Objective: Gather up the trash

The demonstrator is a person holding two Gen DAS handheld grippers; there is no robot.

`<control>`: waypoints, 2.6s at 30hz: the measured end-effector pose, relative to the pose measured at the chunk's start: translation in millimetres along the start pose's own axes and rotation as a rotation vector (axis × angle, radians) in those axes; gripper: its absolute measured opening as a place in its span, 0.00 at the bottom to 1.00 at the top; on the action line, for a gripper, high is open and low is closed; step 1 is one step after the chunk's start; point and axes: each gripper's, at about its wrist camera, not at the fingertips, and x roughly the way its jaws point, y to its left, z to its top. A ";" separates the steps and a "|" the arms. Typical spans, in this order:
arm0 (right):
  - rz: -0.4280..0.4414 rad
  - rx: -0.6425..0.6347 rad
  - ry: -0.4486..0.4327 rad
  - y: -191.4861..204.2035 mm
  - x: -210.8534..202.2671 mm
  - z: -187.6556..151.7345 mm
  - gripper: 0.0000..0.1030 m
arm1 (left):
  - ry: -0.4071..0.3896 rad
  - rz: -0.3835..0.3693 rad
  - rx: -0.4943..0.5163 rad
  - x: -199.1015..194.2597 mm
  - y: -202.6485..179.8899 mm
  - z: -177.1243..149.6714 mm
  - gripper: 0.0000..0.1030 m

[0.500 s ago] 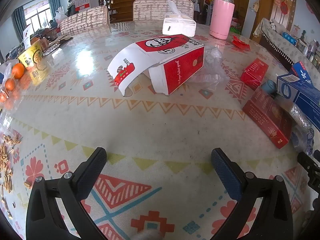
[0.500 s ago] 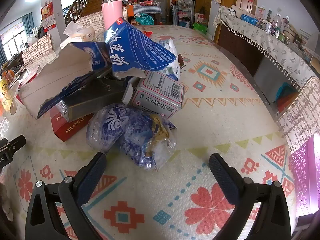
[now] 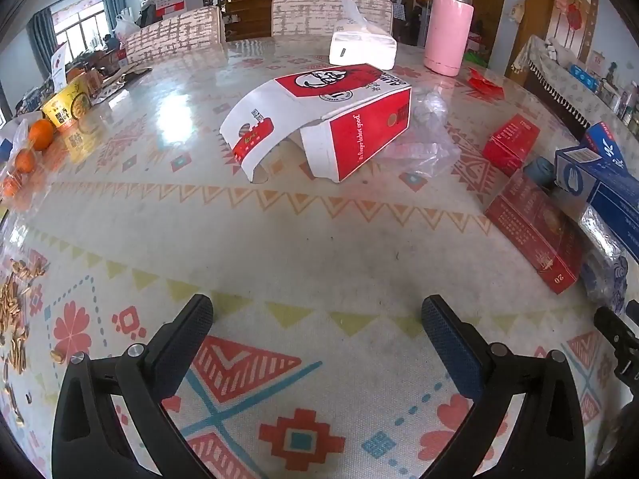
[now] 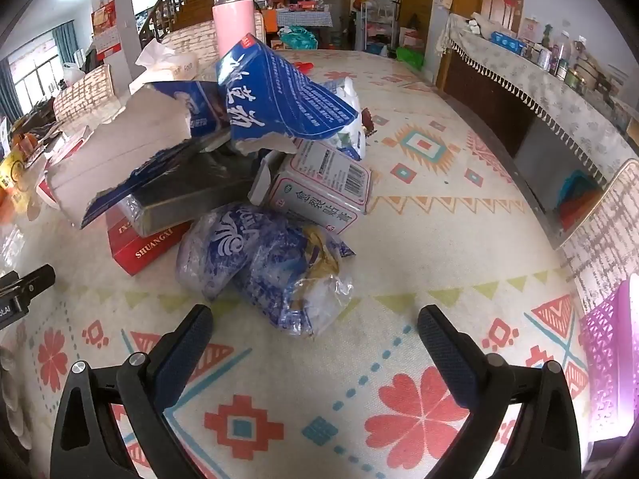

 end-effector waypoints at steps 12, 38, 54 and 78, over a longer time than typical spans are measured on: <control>-0.003 0.004 0.002 -0.3 2.1 1.3 1.00 | -0.006 -0.007 0.006 1.2 1.6 -2.0 1.00; -0.034 0.032 0.006 0.1 5.6 5.6 1.00 | -0.006 -0.017 0.019 -1.3 0.1 -4.2 1.00; -0.035 0.032 0.006 0.3 5.2 5.9 1.00 | -0.007 -0.015 0.017 -2.6 2.0 -4.6 1.00; 0.007 0.053 0.074 -6.6 -11.1 -4.5 0.92 | -0.107 -0.009 0.061 -74.7 36.2 -43.4 1.00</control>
